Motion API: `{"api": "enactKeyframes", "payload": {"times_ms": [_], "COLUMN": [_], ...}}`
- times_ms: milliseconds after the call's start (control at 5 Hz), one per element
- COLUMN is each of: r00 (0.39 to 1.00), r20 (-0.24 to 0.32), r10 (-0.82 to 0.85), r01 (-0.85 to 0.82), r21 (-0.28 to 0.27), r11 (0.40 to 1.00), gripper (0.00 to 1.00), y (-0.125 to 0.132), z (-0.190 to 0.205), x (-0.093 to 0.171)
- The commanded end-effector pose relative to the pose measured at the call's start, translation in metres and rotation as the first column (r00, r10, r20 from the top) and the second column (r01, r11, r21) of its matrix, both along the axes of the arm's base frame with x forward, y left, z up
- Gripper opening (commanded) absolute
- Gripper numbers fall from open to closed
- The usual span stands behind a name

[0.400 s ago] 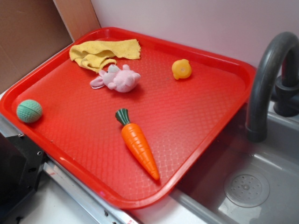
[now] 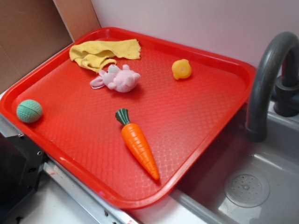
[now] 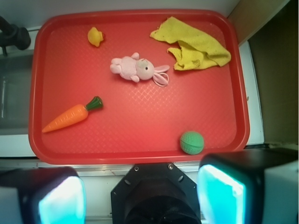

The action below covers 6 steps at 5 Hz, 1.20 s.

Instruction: Grab the carrot.

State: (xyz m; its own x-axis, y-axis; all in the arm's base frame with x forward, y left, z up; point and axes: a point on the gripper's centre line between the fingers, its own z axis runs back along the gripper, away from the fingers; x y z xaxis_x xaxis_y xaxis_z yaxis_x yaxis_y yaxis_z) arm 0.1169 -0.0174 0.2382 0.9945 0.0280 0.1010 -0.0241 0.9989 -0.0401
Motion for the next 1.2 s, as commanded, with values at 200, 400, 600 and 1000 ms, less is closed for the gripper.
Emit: {"api": "enactKeyframes", "payload": {"times_ms": [200, 400, 600, 1000], "r00": [0.783, 0.605, 0.39, -0.029], "r20": [0.003, -0.023, -0.02, -0.063], "r10": [-0.622, -0.796, -0.921, -0.998], "r01": [0.621, 0.794, 0.917, 0.993], "r21": [0.054, 0.087, 0.1, 0.116], "r11": [0.782, 0.601, 0.386, -0.036], "gripper": [1.0, 1.0, 1.0, 1.0], "y": [-0.03, -0.054, -0.075, -0.096], "z": [-0.024, -0.036, -0.046, -0.073], "x": [0.054, 0.062, 0.06, 0.057]}}
